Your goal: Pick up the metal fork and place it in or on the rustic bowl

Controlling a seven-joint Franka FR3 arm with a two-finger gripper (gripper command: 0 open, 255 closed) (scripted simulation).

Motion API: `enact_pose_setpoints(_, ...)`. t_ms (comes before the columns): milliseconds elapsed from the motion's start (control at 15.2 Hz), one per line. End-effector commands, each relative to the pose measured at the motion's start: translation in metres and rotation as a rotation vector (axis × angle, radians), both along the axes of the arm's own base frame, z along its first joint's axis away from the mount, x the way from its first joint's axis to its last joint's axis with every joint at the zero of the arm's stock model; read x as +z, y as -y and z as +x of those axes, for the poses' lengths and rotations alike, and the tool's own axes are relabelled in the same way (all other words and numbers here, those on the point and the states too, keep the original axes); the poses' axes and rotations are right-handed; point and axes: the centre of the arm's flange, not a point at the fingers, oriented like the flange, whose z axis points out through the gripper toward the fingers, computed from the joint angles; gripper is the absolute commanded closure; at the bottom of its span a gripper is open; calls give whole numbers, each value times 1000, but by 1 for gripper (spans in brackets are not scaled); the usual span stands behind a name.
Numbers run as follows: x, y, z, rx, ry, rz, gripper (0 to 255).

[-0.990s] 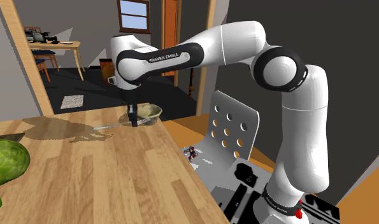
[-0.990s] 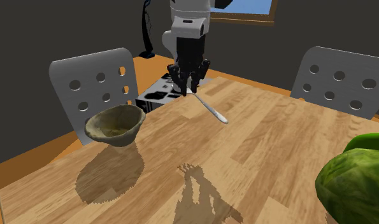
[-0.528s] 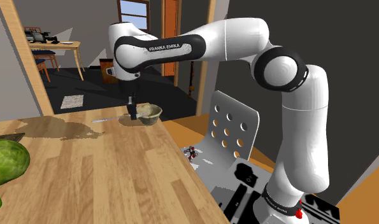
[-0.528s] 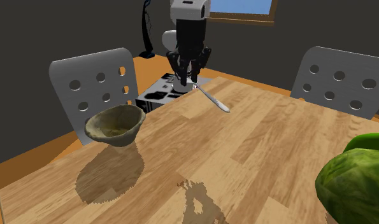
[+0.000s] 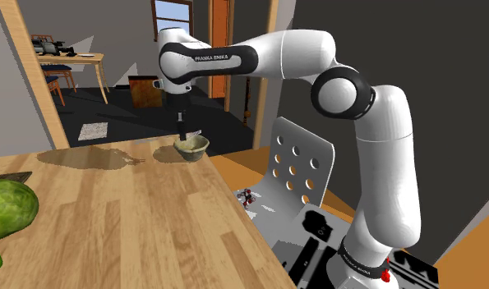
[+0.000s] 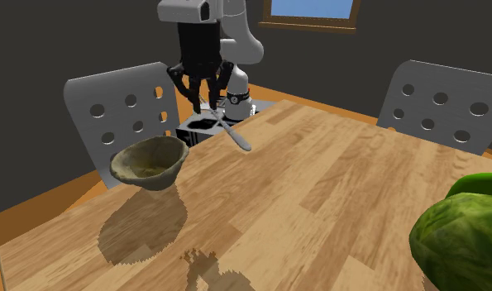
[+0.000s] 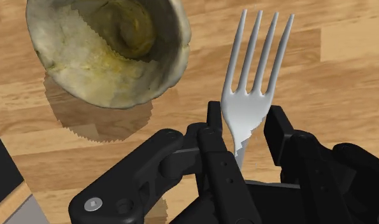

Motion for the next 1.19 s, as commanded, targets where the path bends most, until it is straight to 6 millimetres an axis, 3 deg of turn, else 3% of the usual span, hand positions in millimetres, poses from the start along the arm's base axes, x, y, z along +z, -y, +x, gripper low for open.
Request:
enact_pose_setpoints(0, 1, 22, 12, 1, 0, 0, 255)
enact_pose_setpoints(528, 4, 115, 70, 1, 0, 0, 255)
enact_pose_setpoints(1122, -43, 115, 70, 1, 0, 0, 255)
